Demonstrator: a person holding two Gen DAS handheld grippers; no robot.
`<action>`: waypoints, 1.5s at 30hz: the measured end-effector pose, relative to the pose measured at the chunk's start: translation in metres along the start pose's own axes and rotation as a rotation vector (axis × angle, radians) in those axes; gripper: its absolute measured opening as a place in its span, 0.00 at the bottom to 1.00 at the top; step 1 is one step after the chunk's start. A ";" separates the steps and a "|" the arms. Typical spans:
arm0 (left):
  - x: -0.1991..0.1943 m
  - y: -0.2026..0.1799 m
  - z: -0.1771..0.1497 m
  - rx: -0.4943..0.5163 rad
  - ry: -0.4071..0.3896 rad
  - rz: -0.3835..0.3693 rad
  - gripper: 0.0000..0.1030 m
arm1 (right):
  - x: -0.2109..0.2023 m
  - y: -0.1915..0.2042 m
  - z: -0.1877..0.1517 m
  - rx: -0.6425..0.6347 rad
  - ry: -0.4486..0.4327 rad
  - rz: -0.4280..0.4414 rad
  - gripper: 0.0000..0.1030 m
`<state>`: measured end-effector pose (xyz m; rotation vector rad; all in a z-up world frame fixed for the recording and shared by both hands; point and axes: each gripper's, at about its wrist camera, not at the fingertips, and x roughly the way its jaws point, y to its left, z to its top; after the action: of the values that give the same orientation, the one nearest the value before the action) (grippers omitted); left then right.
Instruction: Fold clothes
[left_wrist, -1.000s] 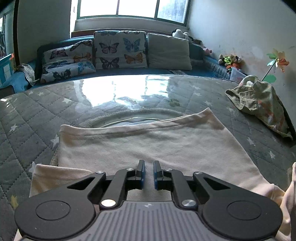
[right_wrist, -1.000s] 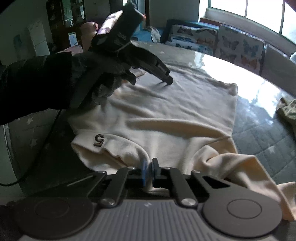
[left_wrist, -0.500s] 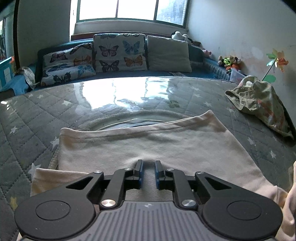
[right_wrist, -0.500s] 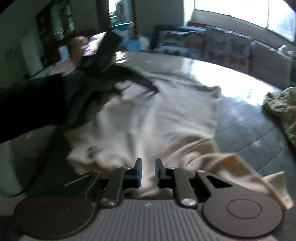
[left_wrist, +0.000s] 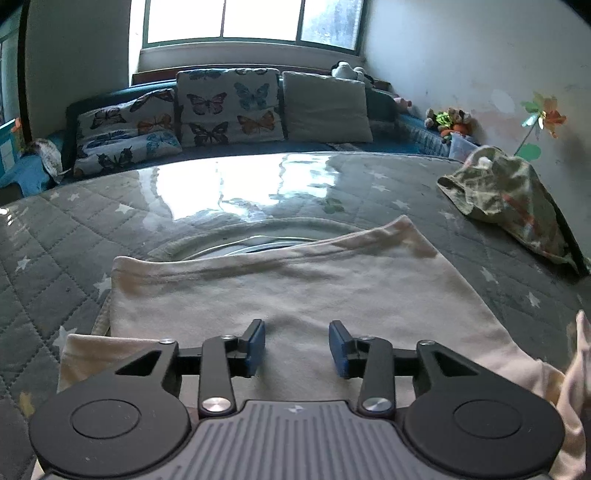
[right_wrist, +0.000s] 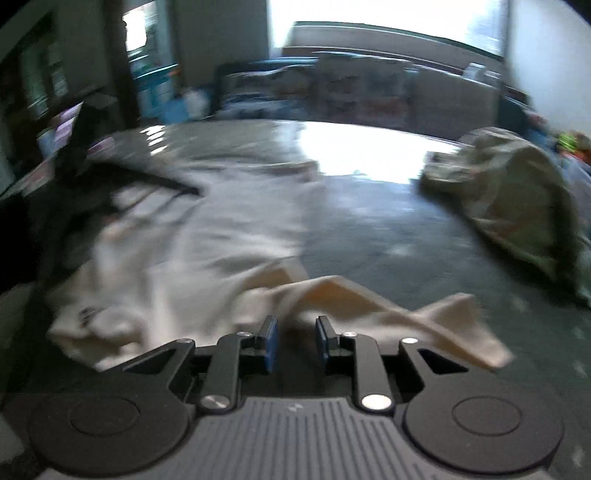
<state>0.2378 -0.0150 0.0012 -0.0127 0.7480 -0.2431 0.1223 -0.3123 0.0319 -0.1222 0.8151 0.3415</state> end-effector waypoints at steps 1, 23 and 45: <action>-0.004 -0.004 -0.002 0.011 0.002 -0.014 0.41 | 0.000 -0.013 0.002 0.030 -0.007 -0.034 0.21; -0.079 -0.103 -0.083 0.273 0.043 -0.304 0.57 | 0.006 -0.131 -0.023 0.476 -0.068 -0.144 0.06; -0.088 -0.111 -0.096 0.320 0.041 -0.365 0.65 | -0.001 -0.135 -0.016 0.357 -0.097 -0.258 0.25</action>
<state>0.0873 -0.0958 0.0005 0.1602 0.7377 -0.7110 0.1576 -0.4430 0.0186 0.1221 0.7425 -0.0440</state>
